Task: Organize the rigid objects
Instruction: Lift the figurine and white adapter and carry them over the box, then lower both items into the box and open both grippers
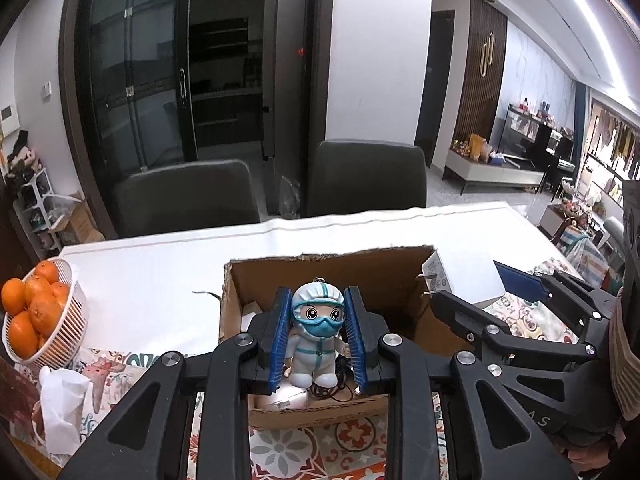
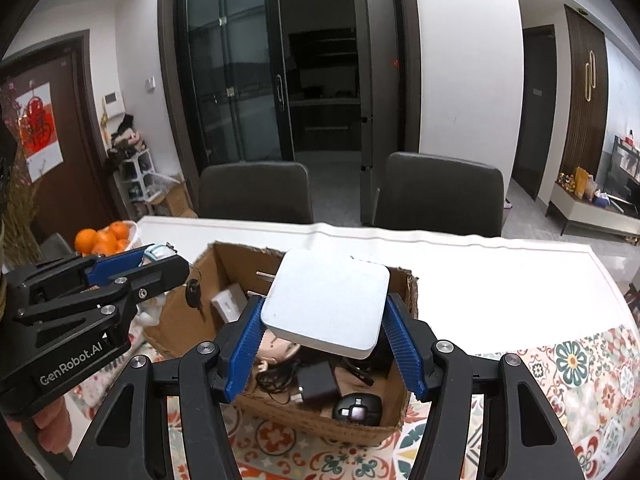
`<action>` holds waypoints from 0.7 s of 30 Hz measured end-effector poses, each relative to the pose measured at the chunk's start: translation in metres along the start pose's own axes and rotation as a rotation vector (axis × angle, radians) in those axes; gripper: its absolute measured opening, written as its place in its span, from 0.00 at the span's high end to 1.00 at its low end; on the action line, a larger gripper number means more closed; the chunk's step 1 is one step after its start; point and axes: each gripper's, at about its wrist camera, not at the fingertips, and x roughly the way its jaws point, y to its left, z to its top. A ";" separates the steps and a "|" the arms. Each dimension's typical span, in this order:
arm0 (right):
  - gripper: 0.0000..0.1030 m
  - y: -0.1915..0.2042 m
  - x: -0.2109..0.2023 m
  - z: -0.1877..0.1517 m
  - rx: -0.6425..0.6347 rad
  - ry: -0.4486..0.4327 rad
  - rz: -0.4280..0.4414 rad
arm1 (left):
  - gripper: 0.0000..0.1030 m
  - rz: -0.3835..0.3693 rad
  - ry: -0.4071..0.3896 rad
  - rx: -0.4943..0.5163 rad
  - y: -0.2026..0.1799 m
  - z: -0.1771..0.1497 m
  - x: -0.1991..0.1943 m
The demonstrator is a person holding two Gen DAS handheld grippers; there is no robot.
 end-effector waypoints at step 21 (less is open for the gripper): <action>0.41 -0.008 0.043 -0.018 -0.020 0.114 -0.011 | 0.63 0.001 0.137 -0.040 0.005 -0.020 0.053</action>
